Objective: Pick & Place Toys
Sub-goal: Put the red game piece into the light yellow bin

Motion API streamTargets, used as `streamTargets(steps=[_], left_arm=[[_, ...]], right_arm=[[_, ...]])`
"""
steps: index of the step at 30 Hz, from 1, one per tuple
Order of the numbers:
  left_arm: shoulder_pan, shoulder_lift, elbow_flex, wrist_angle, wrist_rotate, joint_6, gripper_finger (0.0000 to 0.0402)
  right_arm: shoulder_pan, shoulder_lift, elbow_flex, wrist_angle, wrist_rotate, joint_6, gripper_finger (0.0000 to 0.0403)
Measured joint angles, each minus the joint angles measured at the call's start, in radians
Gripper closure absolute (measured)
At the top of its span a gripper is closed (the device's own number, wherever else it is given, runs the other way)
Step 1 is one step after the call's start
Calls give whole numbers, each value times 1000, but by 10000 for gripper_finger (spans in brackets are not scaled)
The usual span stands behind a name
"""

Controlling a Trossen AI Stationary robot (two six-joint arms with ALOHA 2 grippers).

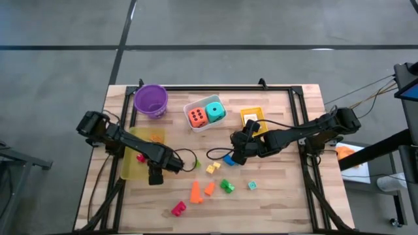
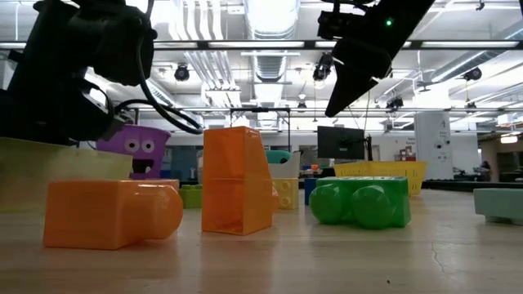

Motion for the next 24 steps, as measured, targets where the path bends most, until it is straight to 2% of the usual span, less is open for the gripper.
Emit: streamTargets(steps=[4, 17, 24], left_arm=[[0, -1, 0, 3, 0, -2, 231], [0, -1, 1, 17, 4, -55, 226], [1, -1, 1, 1, 45, -59, 224]], right_arm=[[0, 0, 0, 1, 0, -1, 170], [0, 0, 0, 8, -4, -2, 170], [0, 0, 0, 9, -4, -3, 170]])
